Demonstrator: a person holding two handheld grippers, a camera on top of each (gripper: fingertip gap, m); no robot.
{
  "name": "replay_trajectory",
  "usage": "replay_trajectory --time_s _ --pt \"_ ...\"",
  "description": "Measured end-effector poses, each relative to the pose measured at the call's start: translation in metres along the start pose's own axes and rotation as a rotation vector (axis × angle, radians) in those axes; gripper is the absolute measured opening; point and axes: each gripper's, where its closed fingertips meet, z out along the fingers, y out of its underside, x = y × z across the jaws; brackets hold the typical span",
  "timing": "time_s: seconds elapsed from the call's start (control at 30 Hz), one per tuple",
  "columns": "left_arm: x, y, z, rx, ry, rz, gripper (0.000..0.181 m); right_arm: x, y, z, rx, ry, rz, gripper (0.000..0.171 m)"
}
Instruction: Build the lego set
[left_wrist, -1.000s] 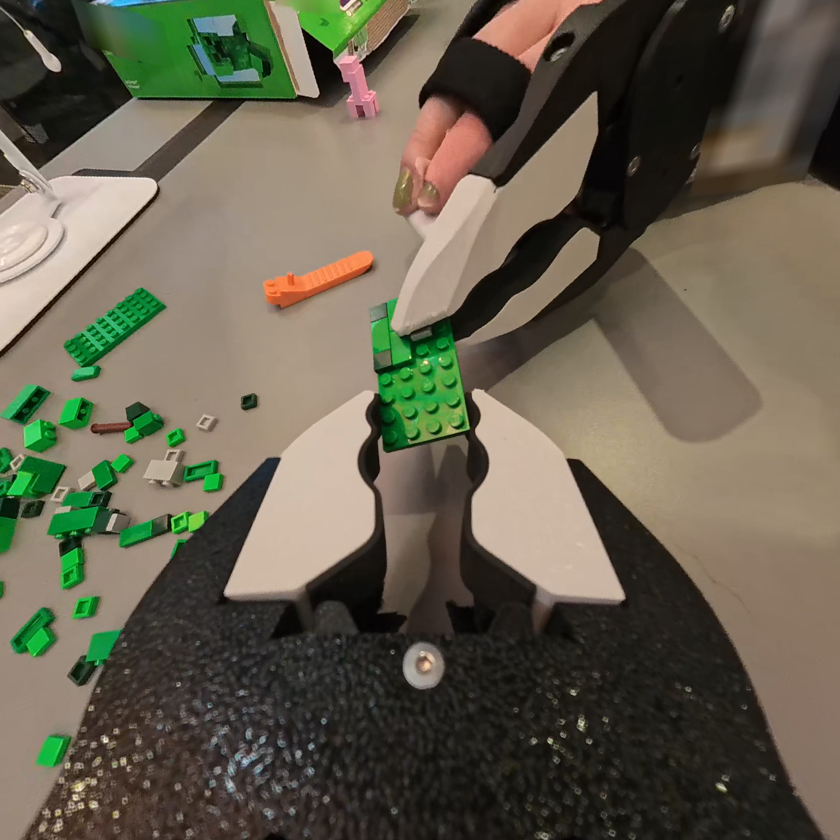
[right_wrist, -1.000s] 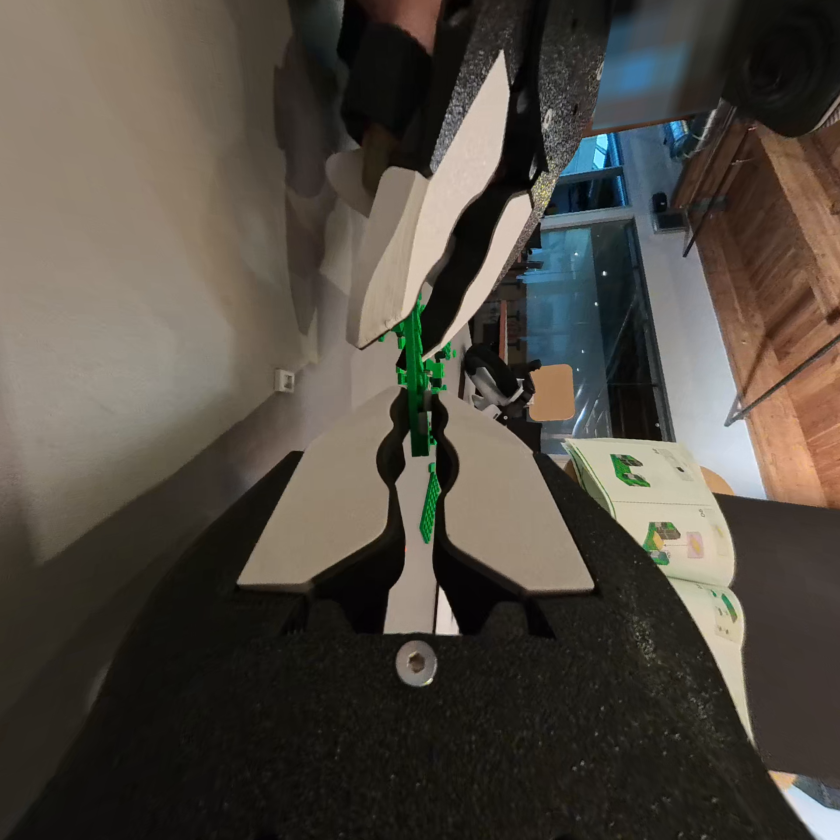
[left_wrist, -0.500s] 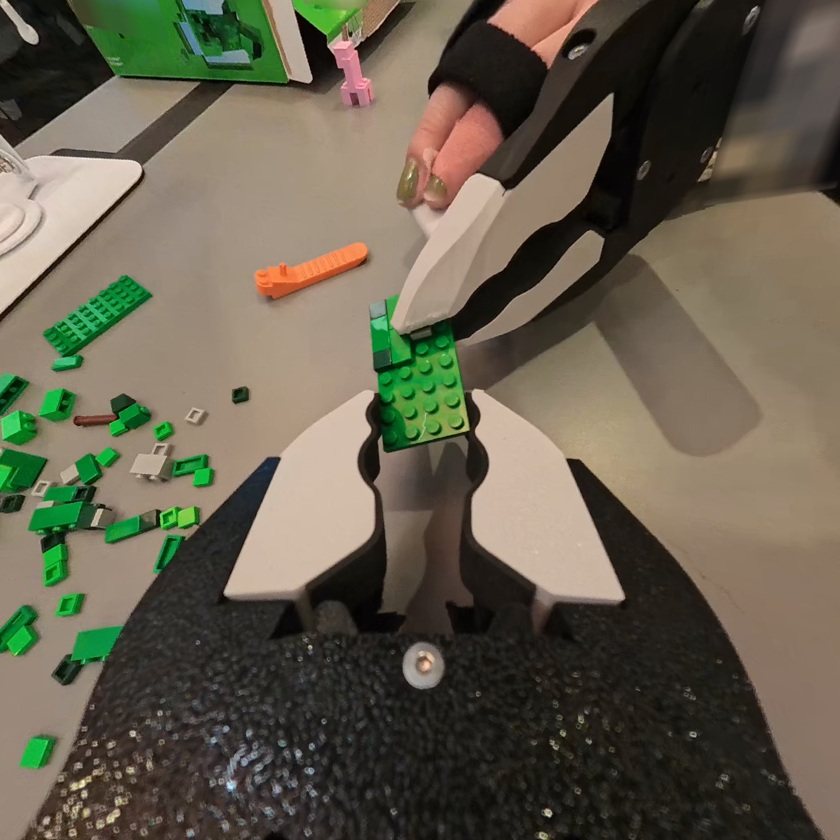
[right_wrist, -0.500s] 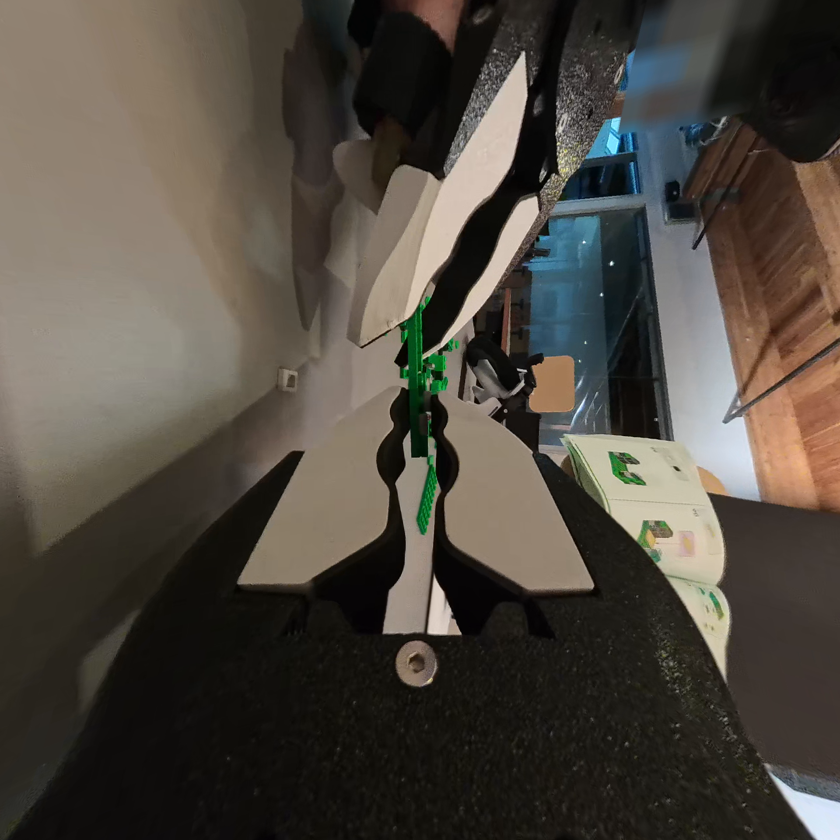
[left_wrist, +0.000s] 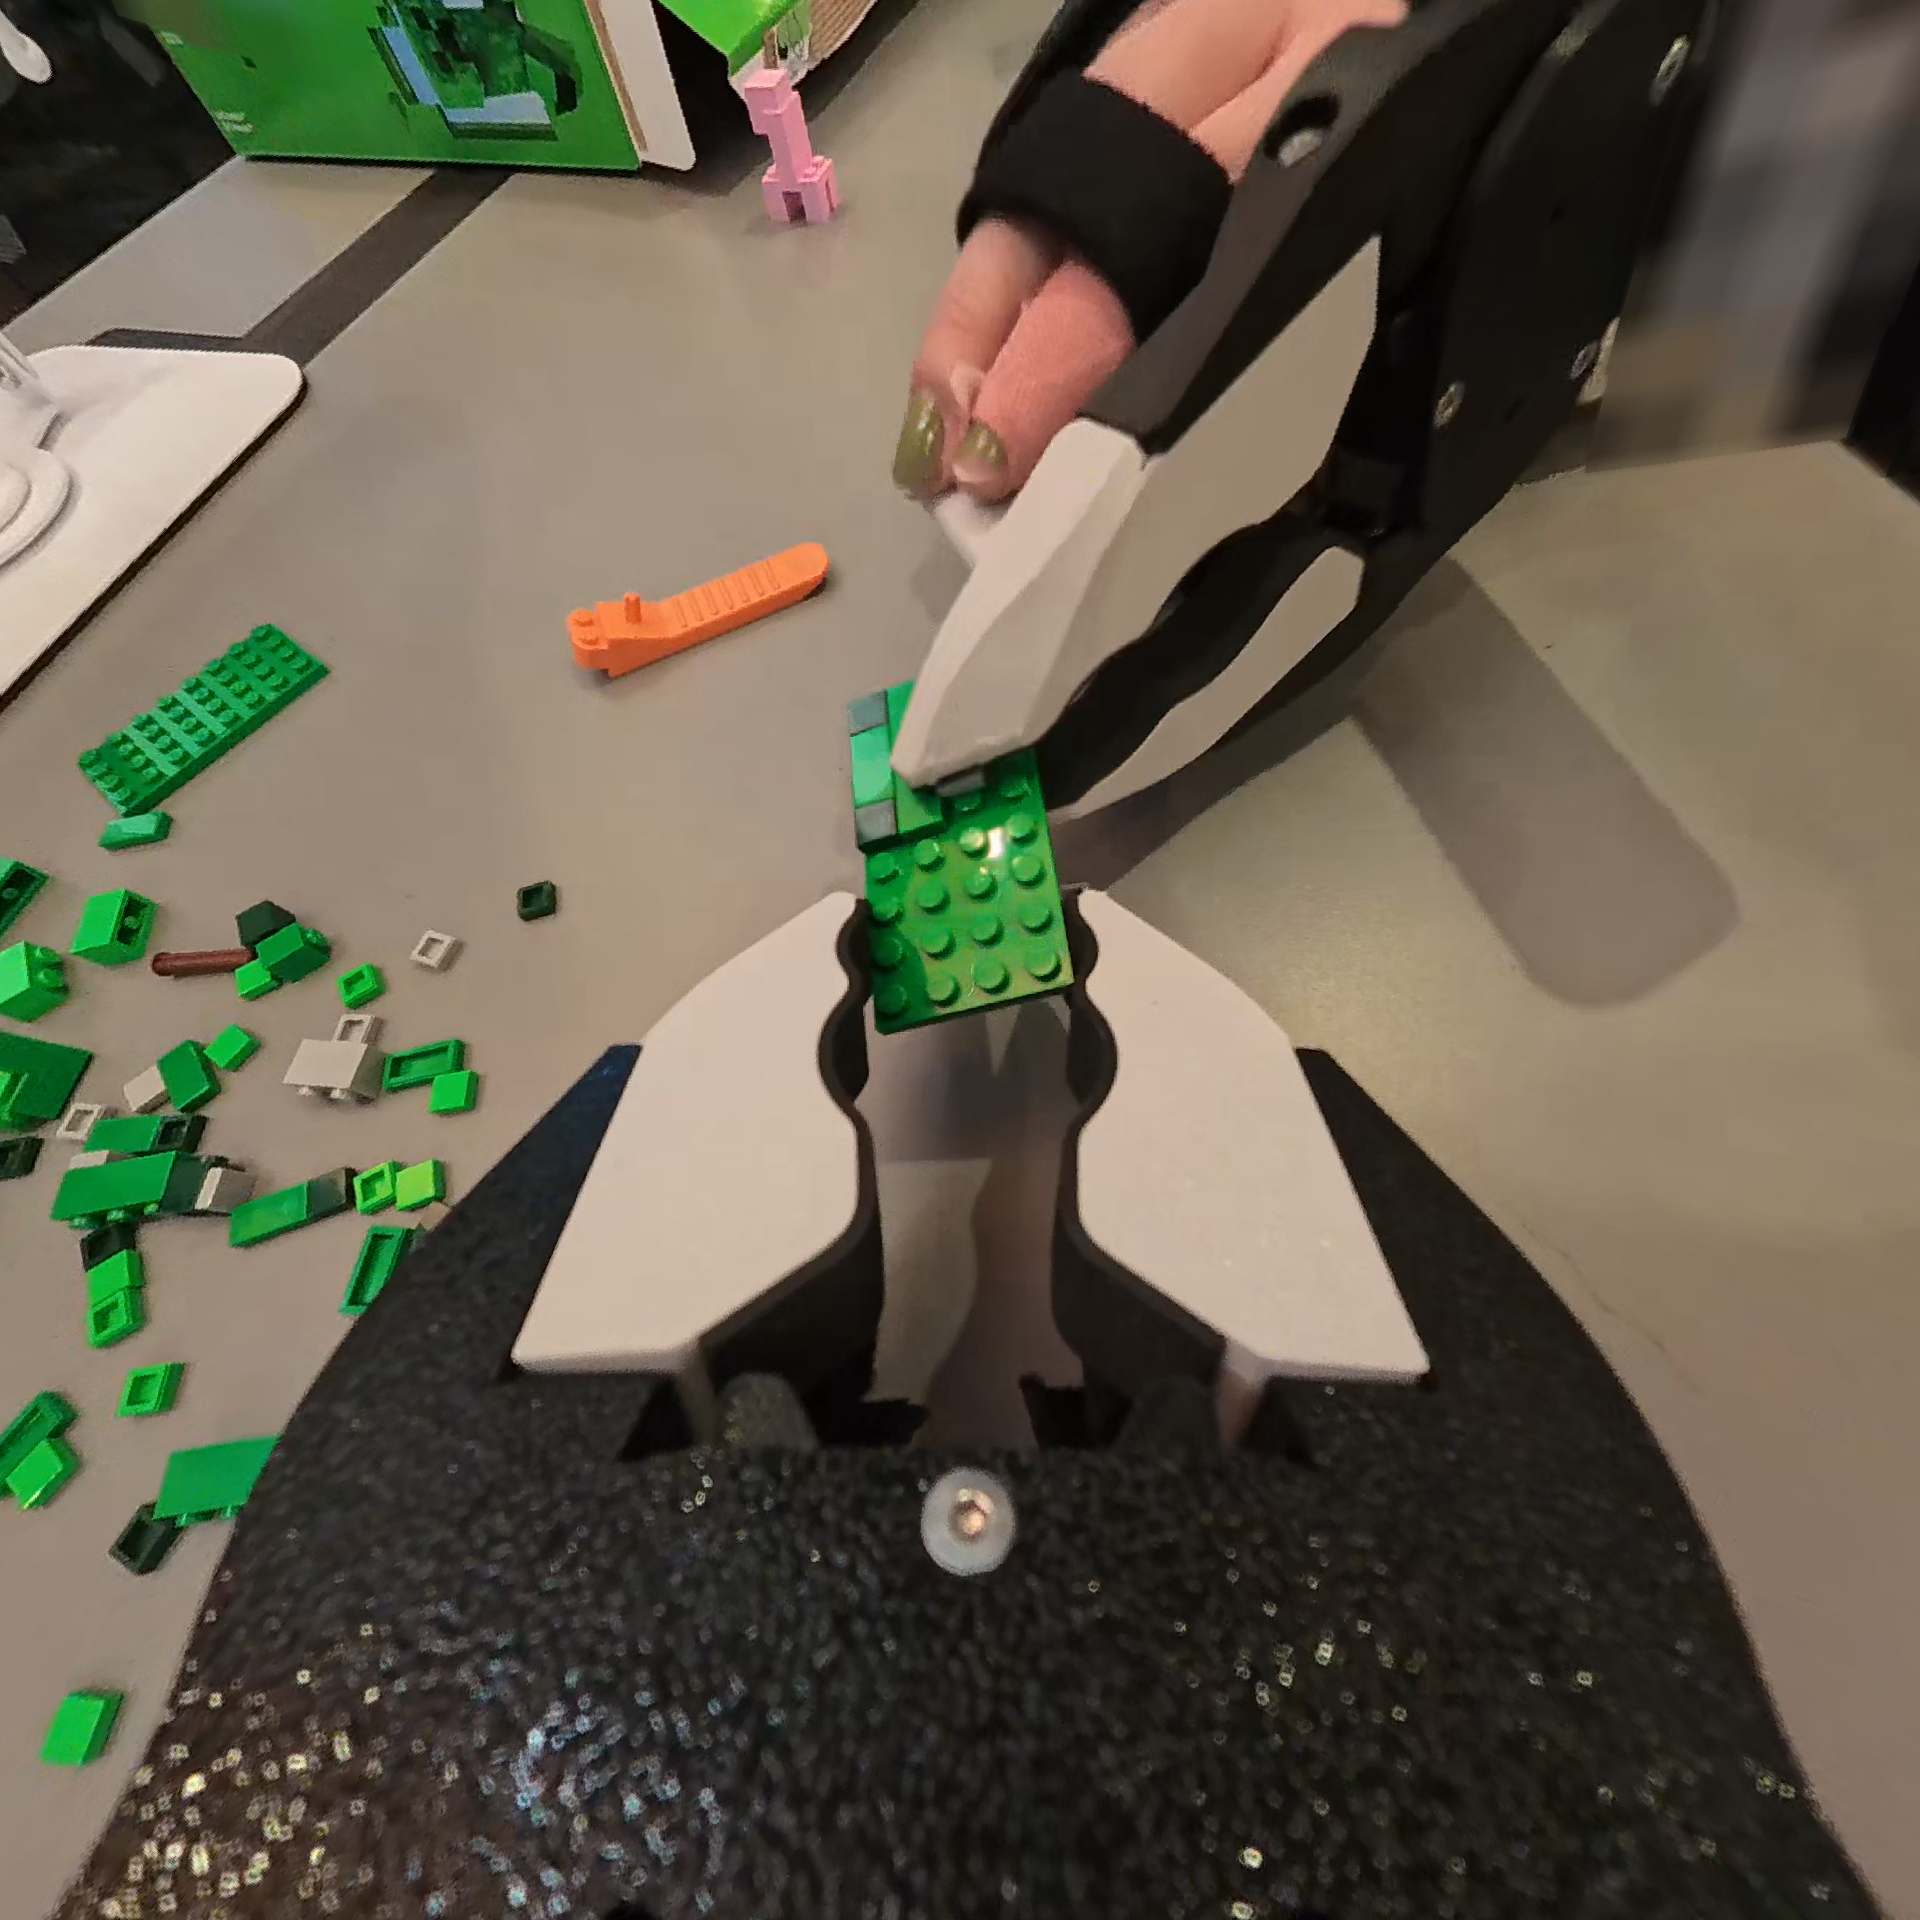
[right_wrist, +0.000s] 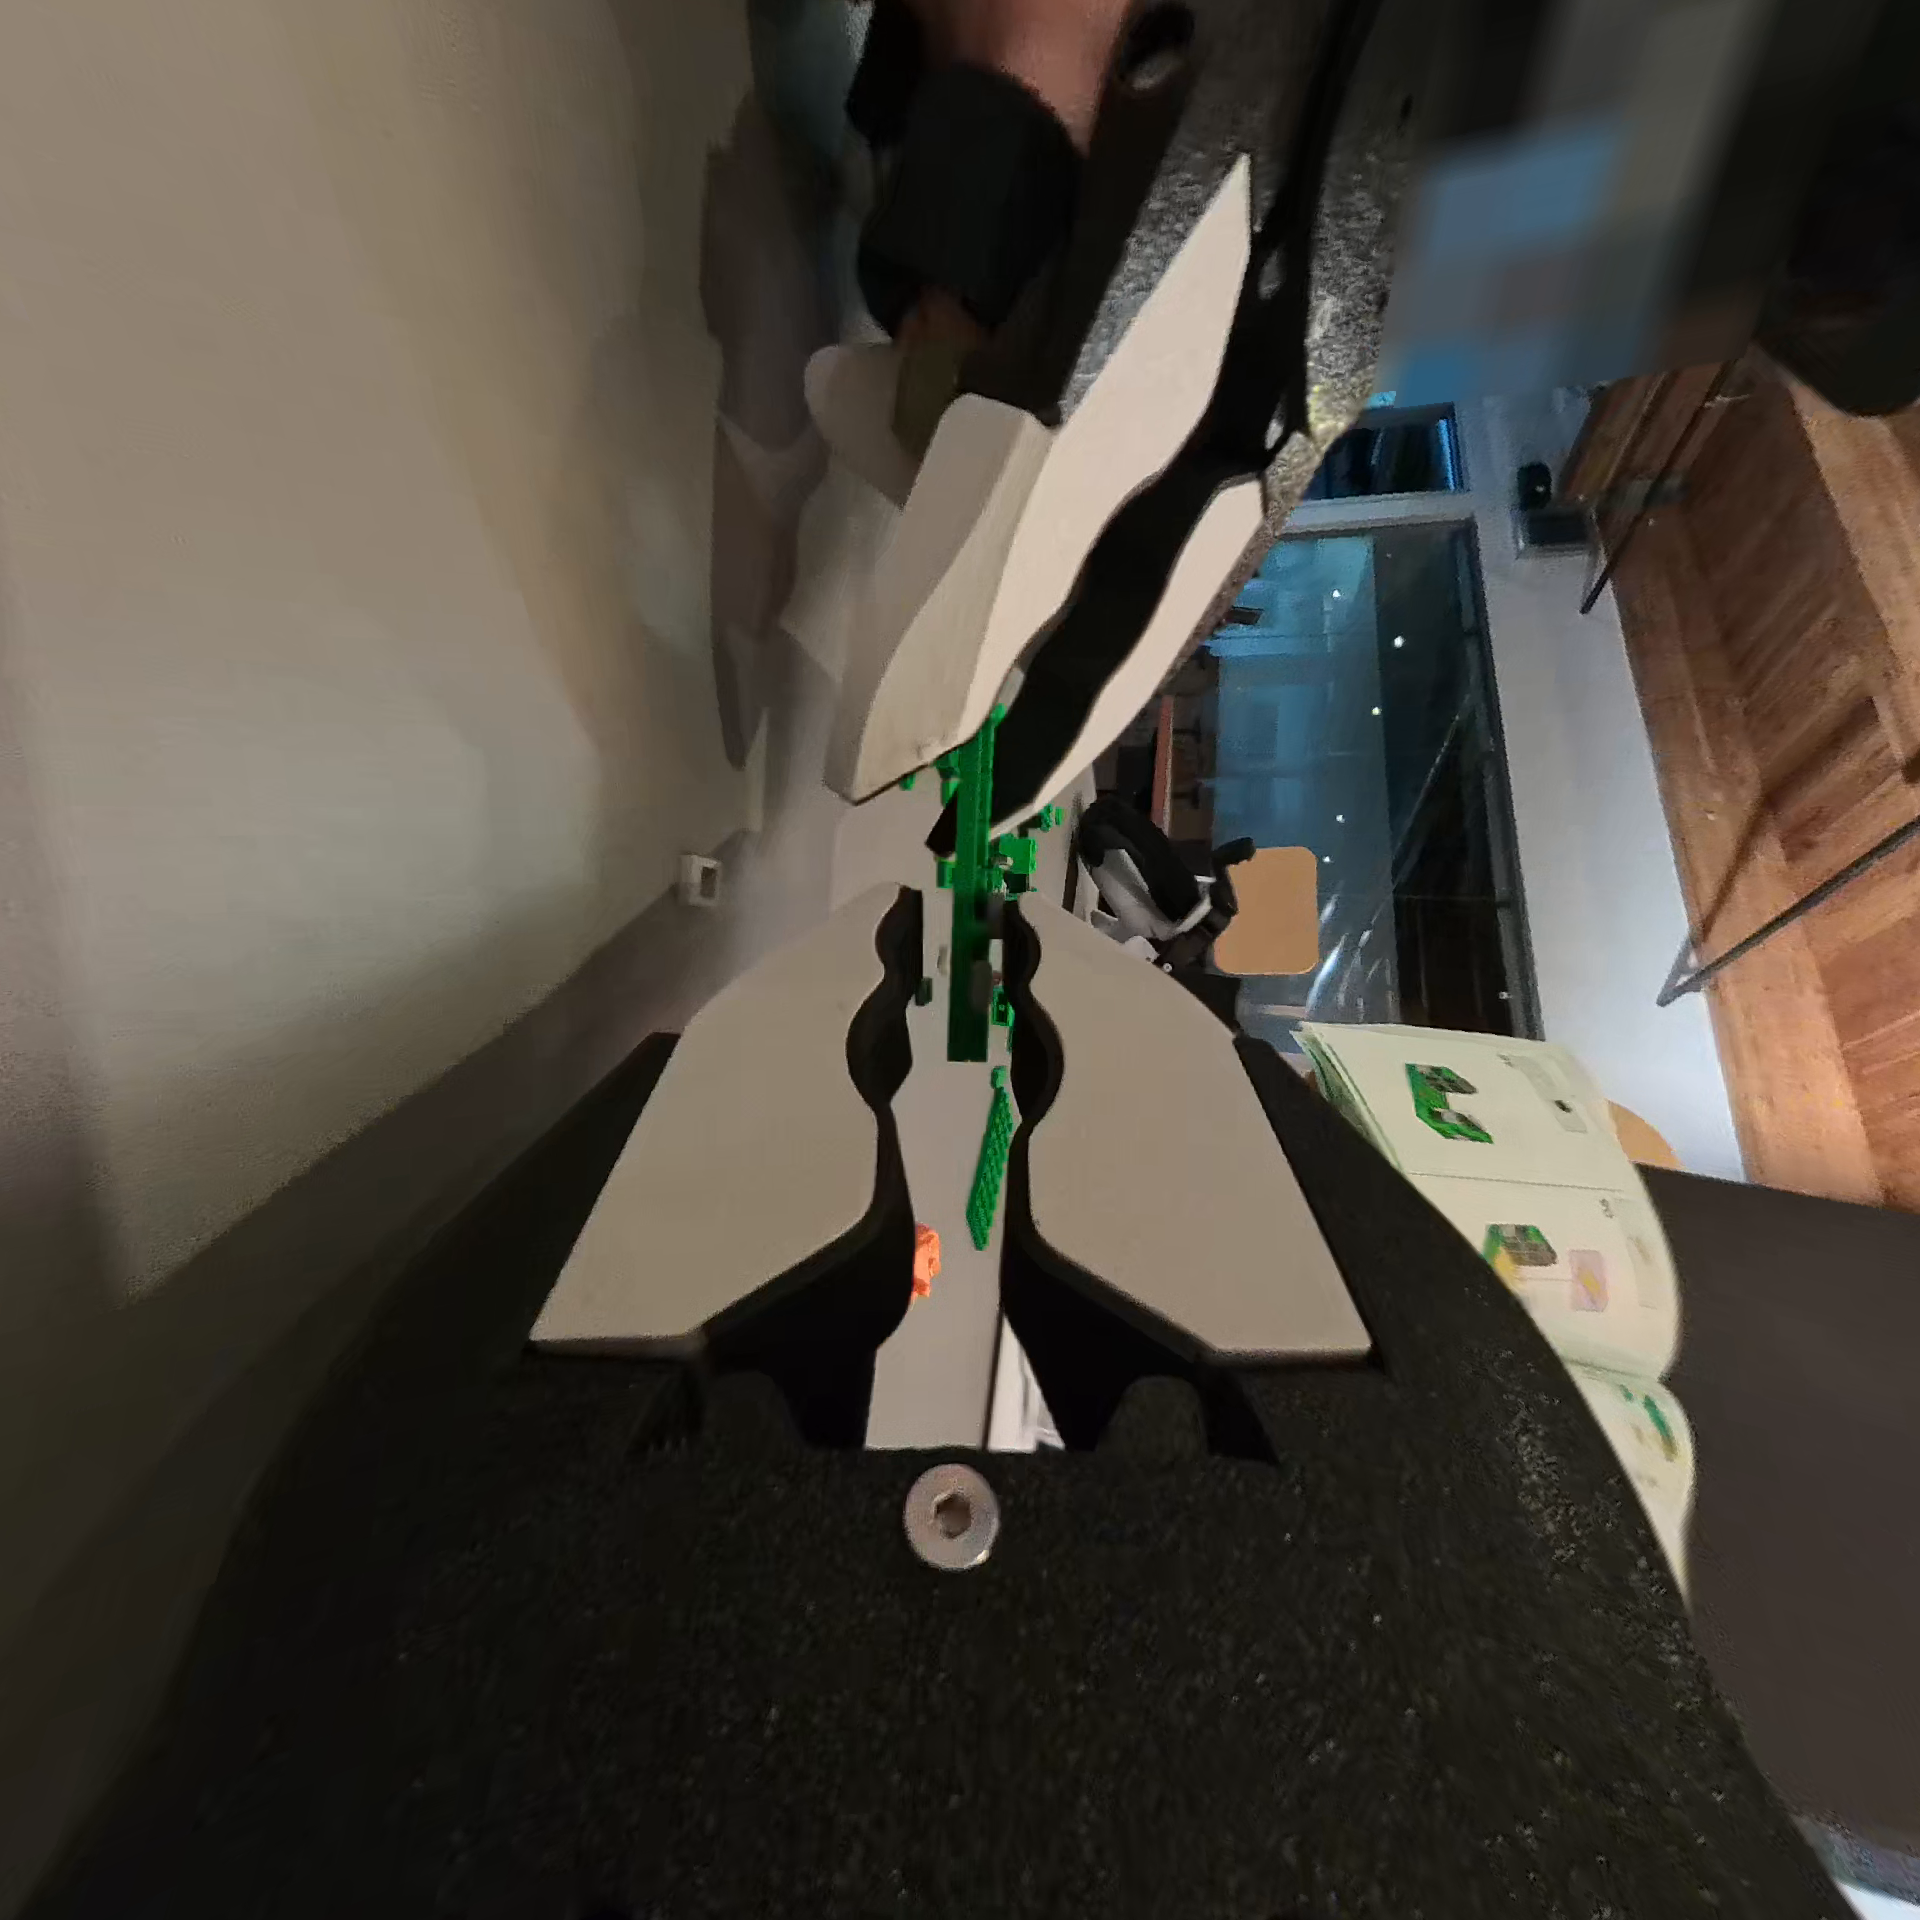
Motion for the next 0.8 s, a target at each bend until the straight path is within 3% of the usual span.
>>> replay_trajectory --time_s 0.8 --pt "-0.001 -0.002 -0.002 0.018 0.007 -0.015 0.034 0.004 0.006 -0.011 -0.015 0.026 0.034 0.013"
